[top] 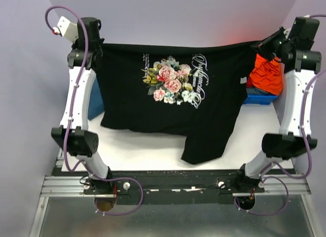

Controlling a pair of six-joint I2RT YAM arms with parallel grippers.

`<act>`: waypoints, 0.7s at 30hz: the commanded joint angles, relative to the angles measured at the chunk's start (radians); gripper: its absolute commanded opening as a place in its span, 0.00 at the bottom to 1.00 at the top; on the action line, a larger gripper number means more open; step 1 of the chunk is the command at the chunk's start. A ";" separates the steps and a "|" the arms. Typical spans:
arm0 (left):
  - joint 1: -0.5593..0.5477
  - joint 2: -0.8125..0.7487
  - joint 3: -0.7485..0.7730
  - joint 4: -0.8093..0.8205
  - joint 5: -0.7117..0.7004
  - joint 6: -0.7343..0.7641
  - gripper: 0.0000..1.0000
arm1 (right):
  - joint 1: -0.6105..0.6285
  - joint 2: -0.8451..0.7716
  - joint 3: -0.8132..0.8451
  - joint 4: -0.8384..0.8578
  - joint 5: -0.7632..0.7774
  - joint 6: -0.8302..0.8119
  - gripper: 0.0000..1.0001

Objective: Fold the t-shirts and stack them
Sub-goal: Fold the flattened tshirt in 1/3 of the way

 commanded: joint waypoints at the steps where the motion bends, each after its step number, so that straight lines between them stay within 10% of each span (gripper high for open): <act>1: 0.012 0.105 0.347 -0.110 0.007 0.029 0.00 | -0.034 0.087 0.292 -0.007 -0.143 0.016 0.01; 10: 0.034 0.035 0.176 0.038 0.102 0.010 0.00 | -0.129 0.045 0.158 0.110 -0.279 0.047 0.01; 21: 0.037 -0.216 -0.660 0.345 0.188 -0.098 0.00 | -0.136 -0.265 -0.755 0.378 -0.270 -0.016 0.01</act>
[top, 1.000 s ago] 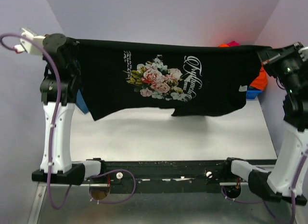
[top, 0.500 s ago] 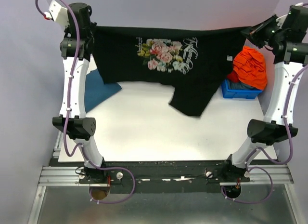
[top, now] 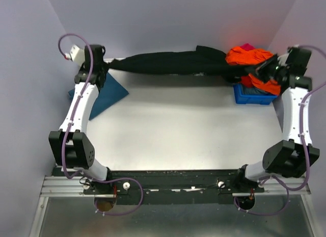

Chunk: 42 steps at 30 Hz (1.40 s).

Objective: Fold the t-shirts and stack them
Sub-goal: Fold the flattened tshirt in 1/3 of the way

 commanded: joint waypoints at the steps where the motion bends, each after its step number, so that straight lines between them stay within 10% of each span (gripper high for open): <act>1: 0.011 -0.114 -0.283 0.153 0.044 -0.070 0.00 | -0.013 -0.129 -0.329 0.136 0.039 -0.026 0.01; 12: 0.011 -0.401 -0.857 0.219 0.023 -0.132 0.00 | -0.016 -0.298 -0.934 0.179 0.186 -0.029 0.01; 31: 0.015 -0.812 -1.172 -0.086 -0.140 -0.150 0.00 | -0.016 -0.657 -1.128 -0.194 0.459 0.016 0.01; 33: 0.014 -0.823 -1.191 -0.094 -0.125 -0.162 0.10 | -0.016 -0.689 -1.135 -0.195 0.456 0.024 0.10; 36: 0.015 -0.835 -1.201 -0.072 -0.098 -0.158 0.61 | -0.016 -0.738 -1.138 -0.189 0.444 0.020 0.53; 42: 0.014 -0.881 -1.102 -0.006 -0.091 -0.035 0.79 | -0.015 -0.798 -1.057 -0.082 0.389 -0.071 0.54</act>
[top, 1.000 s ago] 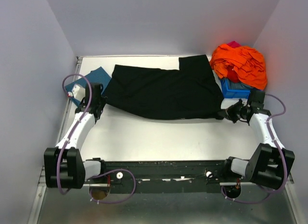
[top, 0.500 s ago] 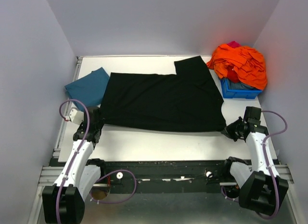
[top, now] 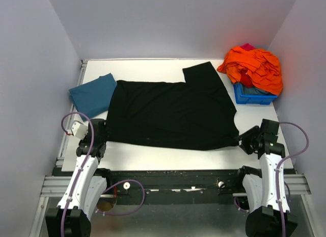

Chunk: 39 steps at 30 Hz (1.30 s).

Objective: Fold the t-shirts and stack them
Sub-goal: Fold the flattened tshirt in 1/3 of the way

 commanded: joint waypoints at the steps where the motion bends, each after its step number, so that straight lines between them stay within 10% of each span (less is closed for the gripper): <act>1: 0.003 -0.041 0.109 0.066 -0.014 0.128 0.81 | -0.003 -0.014 0.088 0.109 -0.047 -0.092 0.55; 13: -0.031 0.229 0.160 0.586 0.343 0.299 0.80 | 0.160 0.222 0.230 0.293 -0.108 -0.189 0.48; 19: -0.135 0.412 0.277 0.562 0.392 0.403 0.72 | 0.366 0.503 0.353 0.325 0.025 -0.248 0.43; 39: -0.632 0.948 0.530 0.817 0.428 0.328 0.61 | 0.395 0.992 0.623 0.404 0.217 -0.283 0.35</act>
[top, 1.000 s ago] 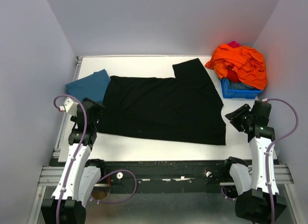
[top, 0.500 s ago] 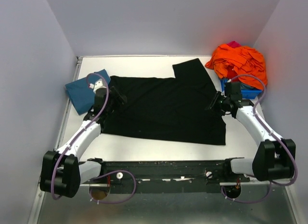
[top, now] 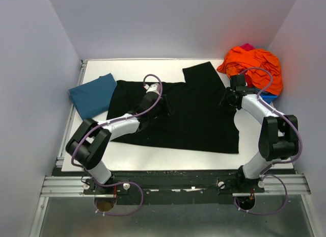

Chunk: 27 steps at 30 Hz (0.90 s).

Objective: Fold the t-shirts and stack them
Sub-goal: Fold the flattened tshirt in 1/3 of the way

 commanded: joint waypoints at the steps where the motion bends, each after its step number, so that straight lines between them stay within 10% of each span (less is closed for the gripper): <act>1: -0.064 0.105 0.100 0.051 -0.001 -0.035 0.61 | 0.003 0.093 0.067 0.017 0.031 -0.020 0.35; 27: -0.176 0.394 0.393 -0.184 -0.030 -0.035 0.52 | 0.003 0.314 0.230 -0.061 0.049 -0.031 0.28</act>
